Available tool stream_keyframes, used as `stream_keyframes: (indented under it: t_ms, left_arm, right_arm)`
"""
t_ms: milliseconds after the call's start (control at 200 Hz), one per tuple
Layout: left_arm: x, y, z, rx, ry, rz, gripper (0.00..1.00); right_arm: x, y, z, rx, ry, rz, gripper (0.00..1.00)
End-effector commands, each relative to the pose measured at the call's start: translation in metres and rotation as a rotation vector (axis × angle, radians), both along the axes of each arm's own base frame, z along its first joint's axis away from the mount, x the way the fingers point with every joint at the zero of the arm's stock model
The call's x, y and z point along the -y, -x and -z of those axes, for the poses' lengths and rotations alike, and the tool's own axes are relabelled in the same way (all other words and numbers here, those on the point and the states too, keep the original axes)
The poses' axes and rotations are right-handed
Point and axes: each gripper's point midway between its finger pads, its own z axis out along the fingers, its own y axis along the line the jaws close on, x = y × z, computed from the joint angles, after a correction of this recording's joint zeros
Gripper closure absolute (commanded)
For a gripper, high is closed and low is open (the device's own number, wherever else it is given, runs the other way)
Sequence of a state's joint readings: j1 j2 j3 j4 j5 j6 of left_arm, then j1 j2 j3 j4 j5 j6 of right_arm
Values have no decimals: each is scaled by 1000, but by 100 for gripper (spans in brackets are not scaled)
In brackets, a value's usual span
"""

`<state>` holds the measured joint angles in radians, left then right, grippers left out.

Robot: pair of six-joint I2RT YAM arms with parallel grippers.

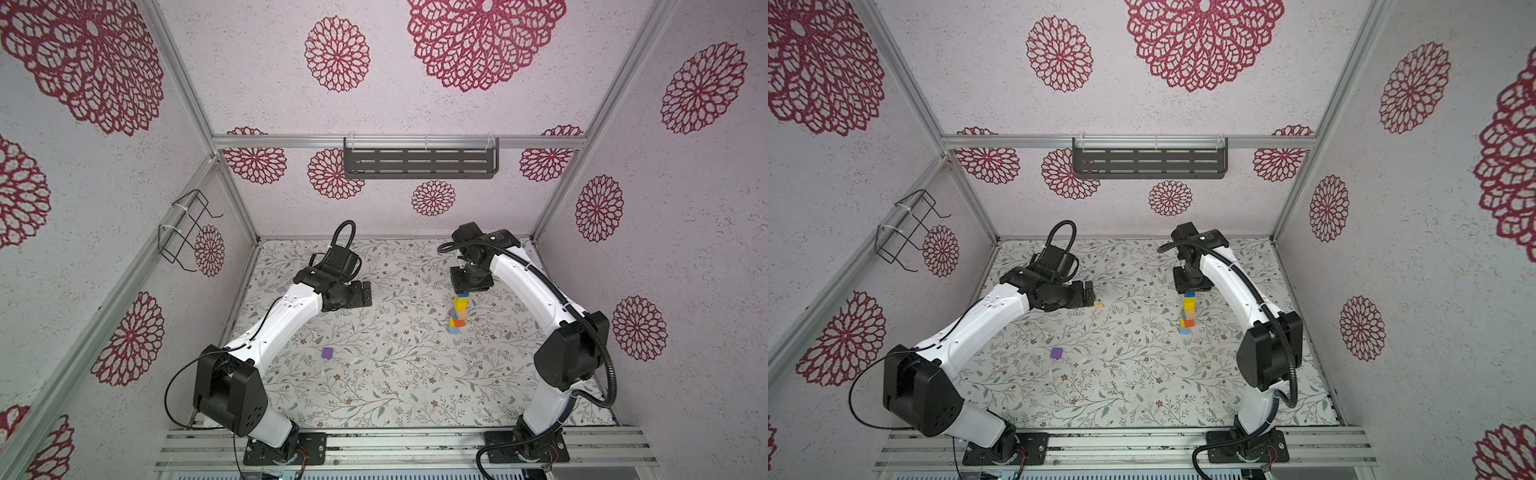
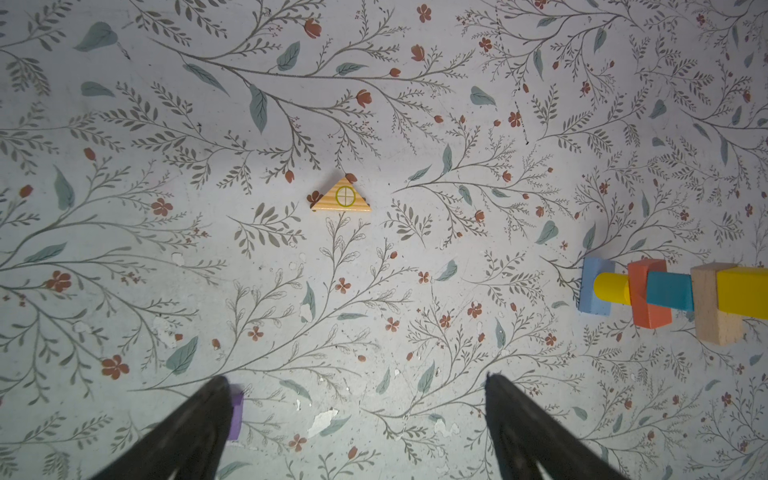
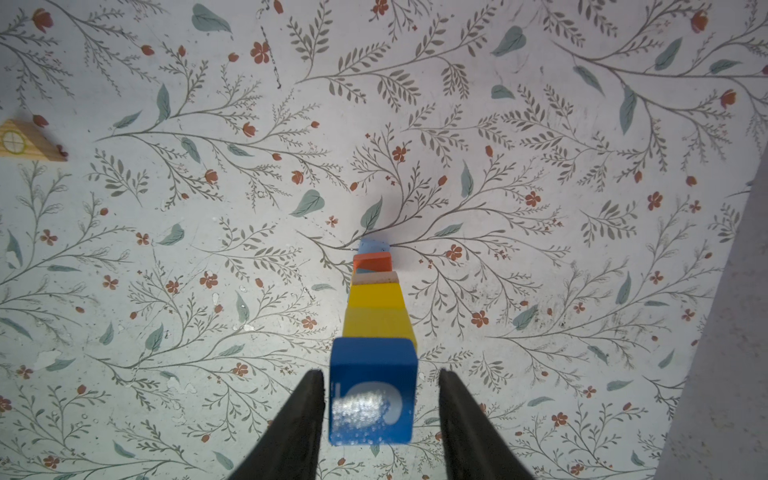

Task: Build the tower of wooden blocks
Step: 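Set the blue '6' cube on the stack while the left gripper moves, then grasp the purple cube with the left gripper while the right arm draws back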

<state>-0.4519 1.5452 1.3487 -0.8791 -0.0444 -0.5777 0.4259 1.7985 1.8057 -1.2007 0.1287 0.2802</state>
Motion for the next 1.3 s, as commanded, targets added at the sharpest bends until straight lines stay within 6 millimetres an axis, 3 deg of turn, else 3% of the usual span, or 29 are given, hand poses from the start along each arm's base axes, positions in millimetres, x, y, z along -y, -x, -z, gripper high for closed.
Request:
stream_keyframes:
  t_ms: [0, 95, 330, 450, 851, 1296]
  left_arm:
    - [-7, 5, -12, 13, -37, 13, 3]
    - [-16, 15, -7, -14, -54, 12, 0]
    - [-36, 49, 25, -118, -92, -9, 24]
    - [-48, 58, 43, -139, -119, -56, 27]
    - [-82, 79, 101, -221, -257, -202, 27]
    - [-76, 78, 134, -267, -245, -188, 28]
  right_arm:
    - [9, 0, -23, 70, 8, 16, 51]
    - [10, -3, -35, 126, -7, 22, 51]
    - [7, 0, -62, 259, -93, 19, 49]
    - [1, 6, -73, 323, -165, -10, 46]
    - [-13, 40, -86, 438, -362, -93, 29]
    - [-13, 44, -88, 440, -369, -99, 28]
